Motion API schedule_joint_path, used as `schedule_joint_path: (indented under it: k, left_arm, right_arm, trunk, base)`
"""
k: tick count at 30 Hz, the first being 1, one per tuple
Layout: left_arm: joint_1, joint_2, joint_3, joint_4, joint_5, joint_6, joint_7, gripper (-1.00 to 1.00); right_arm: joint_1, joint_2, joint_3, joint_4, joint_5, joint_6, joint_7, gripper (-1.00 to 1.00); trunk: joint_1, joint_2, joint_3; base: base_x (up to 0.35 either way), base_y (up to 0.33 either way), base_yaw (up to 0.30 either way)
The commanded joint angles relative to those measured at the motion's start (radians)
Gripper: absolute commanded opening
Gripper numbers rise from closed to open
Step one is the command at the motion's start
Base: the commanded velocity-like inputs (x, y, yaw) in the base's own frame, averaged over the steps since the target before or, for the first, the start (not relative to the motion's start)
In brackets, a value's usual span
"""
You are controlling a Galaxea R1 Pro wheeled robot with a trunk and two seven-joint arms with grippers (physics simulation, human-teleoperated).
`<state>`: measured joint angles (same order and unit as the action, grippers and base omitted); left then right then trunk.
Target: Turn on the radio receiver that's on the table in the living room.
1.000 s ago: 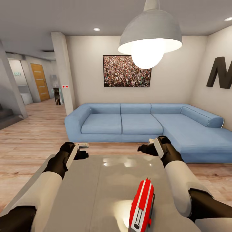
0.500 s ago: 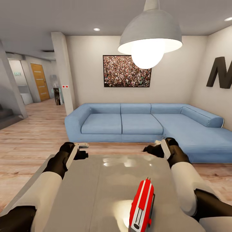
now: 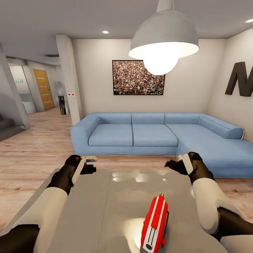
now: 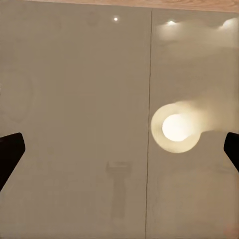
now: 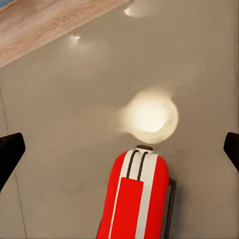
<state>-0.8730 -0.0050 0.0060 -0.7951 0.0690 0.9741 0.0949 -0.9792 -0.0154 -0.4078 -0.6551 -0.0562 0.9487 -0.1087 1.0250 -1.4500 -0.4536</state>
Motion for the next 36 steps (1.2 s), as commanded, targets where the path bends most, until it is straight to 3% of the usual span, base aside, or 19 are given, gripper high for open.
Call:
schedule_joint_path:
  k: [1,7,11,18,32,35,36]
  left_arm:
    - [0.0,0.0,0.0,0.0,0.0,0.0,0.0,1.0]
    - [0.0,0.002,0.0,-0.001,0.0,0.0,0.0,1.0]
    - [0.0,0.002,0.0,-0.001,0.0,0.0,0.0,1.0]
    - [0.0,0.002,0.0,-0.003,0.0,0.0,0.0,1.0]
    - [0.0,0.002,0.029,0.0,0.0,-0.001,-0.003,1.0]
    - [0.0,0.003,0.029,0.001,0.0,-0.002,-0.003,1.0]
    - [0.0,0.003,0.029,0.001,0.0,-0.002,-0.003,1.0]
  right_arm:
    - [0.002,-0.001,-0.004,0.0,0.0,-0.004,-0.001,1.0]
    - [0.032,-0.003,-0.057,0.0,0.001,-0.026,-0.009,1.0]
    - [0.036,-0.003,-0.067,0.0,0.001,-0.03,-0.026,1.0]
    - [0.039,-0.003,-0.077,0.047,0.0,-0.031,-0.045,1.0]
    - [0.042,-0.018,-0.078,0.052,-0.001,-0.031,-0.103,1.0]
    - [0.042,-0.018,-0.123,0.052,-0.001,-0.032,-0.127,1.0]
    - [0.042,-0.018,-0.237,0.052,-0.001,-0.037,-0.165,1.0]
  trunk:
    - [0.0,0.0,0.0]
    - [0.0,0.0,0.0]
    - [0.0,0.0,0.0]
    - [0.0,0.0,0.0]
    - [0.0,0.0,0.0]
    - [0.0,0.0,0.0]
    - [0.0,0.0,0.0]
  base:
    - [0.0,0.0,0.0]
    - [0.0,0.0,0.0]
    - [0.0,0.0,0.0]
    - [0.0,0.0,0.0]
    - [0.0,0.0,0.0]
    - [0.0,0.0,0.0]
    - [0.0,0.0,0.0]
